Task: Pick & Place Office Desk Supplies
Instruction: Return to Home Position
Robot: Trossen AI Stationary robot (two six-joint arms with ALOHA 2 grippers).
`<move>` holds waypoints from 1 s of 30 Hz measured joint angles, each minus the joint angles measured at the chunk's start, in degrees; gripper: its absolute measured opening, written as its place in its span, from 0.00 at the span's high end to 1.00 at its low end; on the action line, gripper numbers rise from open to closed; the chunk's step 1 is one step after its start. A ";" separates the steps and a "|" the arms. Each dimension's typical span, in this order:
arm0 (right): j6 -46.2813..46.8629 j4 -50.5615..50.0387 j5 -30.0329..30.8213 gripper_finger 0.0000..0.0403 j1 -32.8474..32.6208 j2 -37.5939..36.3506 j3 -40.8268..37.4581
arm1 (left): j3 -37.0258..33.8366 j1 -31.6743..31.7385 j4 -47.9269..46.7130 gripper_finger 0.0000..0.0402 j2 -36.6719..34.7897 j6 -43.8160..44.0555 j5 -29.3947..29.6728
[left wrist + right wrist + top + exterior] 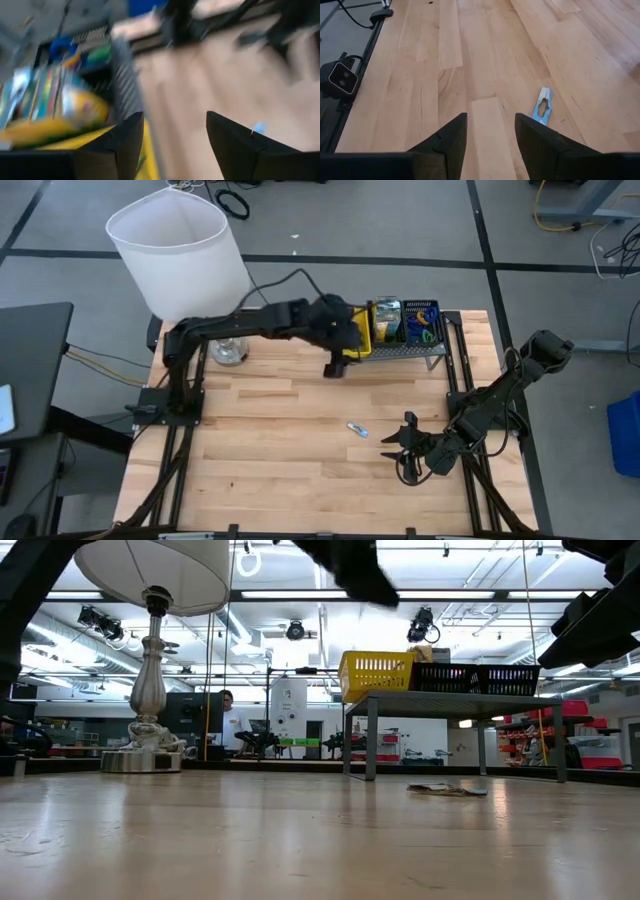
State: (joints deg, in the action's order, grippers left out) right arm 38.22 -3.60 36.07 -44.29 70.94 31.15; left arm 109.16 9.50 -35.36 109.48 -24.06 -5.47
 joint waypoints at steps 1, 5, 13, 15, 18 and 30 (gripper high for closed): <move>-0.11 -0.01 0.00 0.57 0.00 0.00 -0.01 | 0.04 0.00 0.71 0.45 -0.72 0.81 -2.91; -0.57 0.00 0.00 0.57 0.00 0.00 -0.02 | 0.04 -0.98 3.02 0.46 -3.08 2.48 -13.78; -0.59 -0.02 0.02 0.57 0.00 0.00 -0.02 | 0.04 -9.97 8.36 0.46 -3.31 -0.51 -15.34; -0.61 -0.02 0.02 0.57 0.00 0.00 -0.02 | 0.02 -12.49 9.10 0.46 -3.87 -0.85 -13.25; -0.61 0.00 0.02 0.57 0.00 0.00 -0.04 | 0.01 -15.97 10.07 0.46 -5.54 -0.59 -10.86; -1.04 1.03 0.04 0.57 0.00 0.00 -0.06 | -12.22 -31.38 24.56 0.46 -15.46 2.56 -9.05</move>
State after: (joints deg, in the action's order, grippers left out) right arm 37.18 -2.57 36.12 -44.29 70.94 31.10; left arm 96.95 -21.89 -10.79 94.02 -21.50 -14.52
